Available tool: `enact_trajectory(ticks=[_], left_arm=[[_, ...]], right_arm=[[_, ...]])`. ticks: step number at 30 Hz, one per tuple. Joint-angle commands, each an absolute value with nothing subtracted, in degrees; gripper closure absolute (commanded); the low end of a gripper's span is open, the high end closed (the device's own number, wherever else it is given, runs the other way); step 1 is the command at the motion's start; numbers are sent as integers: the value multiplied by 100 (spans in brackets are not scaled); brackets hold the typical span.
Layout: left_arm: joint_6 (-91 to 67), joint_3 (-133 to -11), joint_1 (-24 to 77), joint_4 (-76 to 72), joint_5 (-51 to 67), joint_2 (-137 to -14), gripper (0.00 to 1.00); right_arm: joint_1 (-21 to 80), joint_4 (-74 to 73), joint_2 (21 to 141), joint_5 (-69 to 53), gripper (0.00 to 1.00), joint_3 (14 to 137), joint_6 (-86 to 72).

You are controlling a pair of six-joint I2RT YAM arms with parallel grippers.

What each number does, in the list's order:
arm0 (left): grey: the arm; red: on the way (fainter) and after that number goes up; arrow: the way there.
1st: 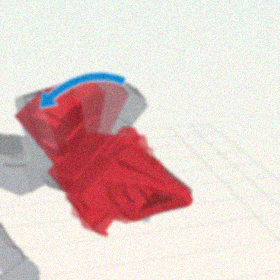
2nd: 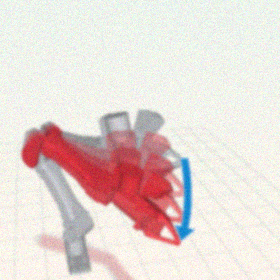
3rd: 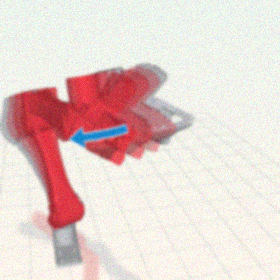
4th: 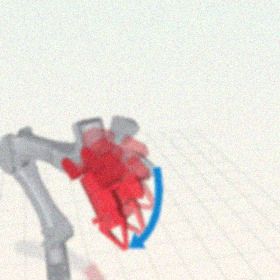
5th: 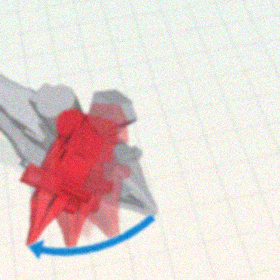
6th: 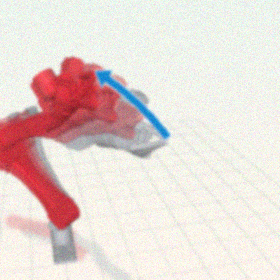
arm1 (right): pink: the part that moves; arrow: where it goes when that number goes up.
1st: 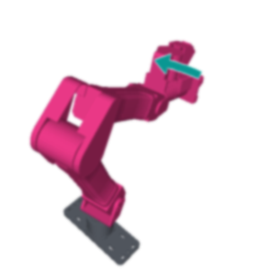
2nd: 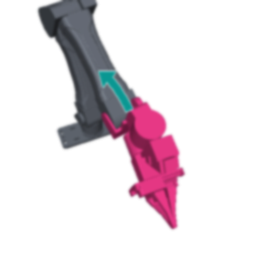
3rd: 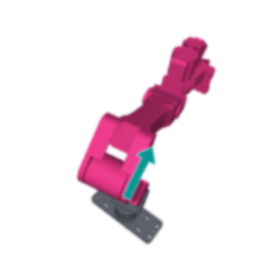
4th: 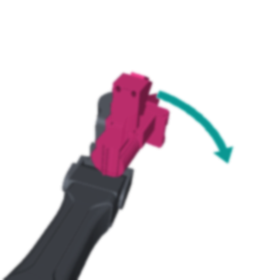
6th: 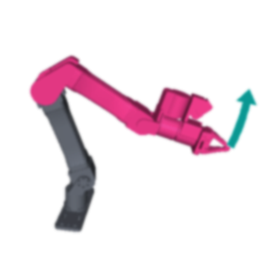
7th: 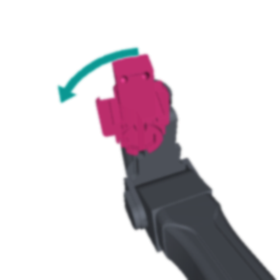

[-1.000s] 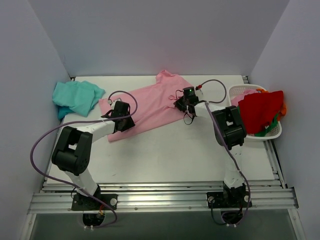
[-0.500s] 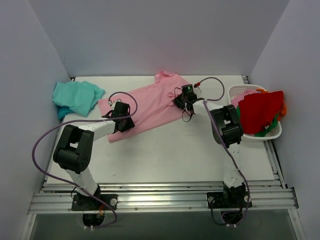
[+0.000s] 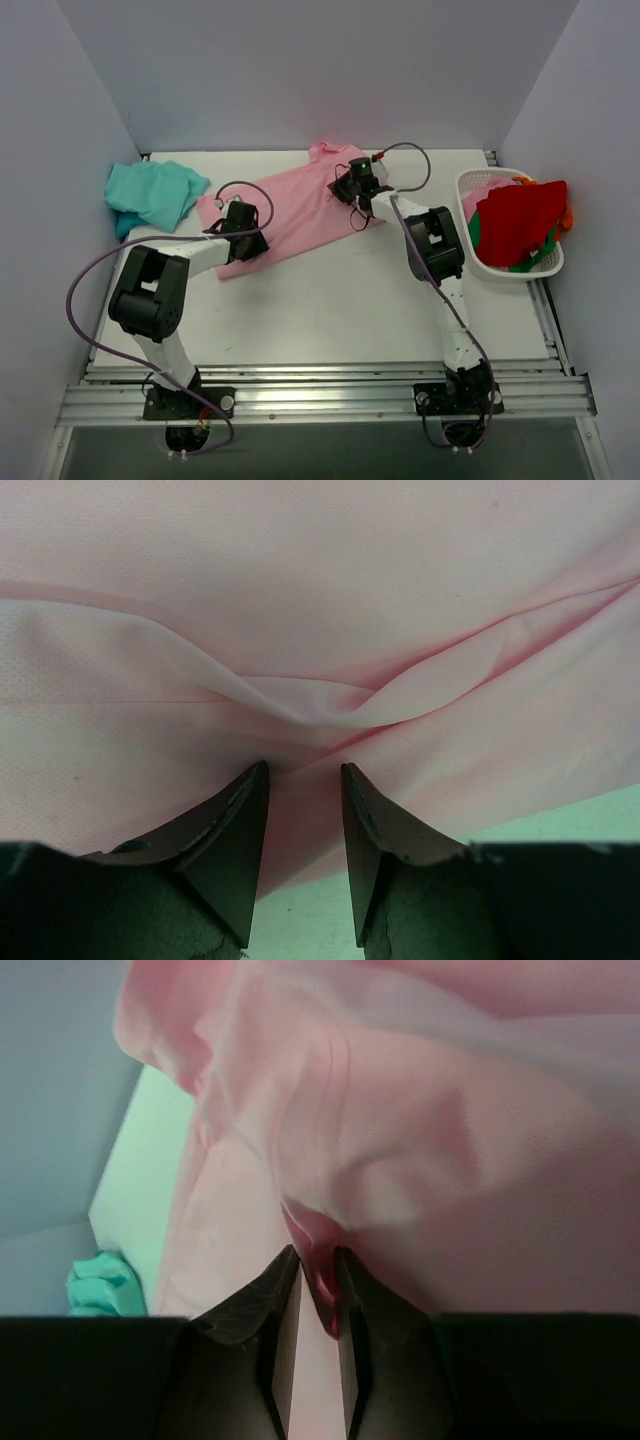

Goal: Fold and stack the t-shirts
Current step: Fold the flattened tshirt in 1/3 of the way

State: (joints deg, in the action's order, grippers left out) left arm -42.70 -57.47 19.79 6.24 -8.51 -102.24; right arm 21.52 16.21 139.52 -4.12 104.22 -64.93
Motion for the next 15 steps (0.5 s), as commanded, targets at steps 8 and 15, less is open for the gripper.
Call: enact_trajectory(ticks=[8, 15], left_arm=[[-4148, -5941, 1907, 484, -809, -10450, 56], [-4157, -5994, 1907, 589, -843, -10398, 57]], right_arm=[[2320, 2793, 14486, -1054, 18, 11040, -6425], [2171, 3691, 13256, -1055, 16, 9801, -6091]])
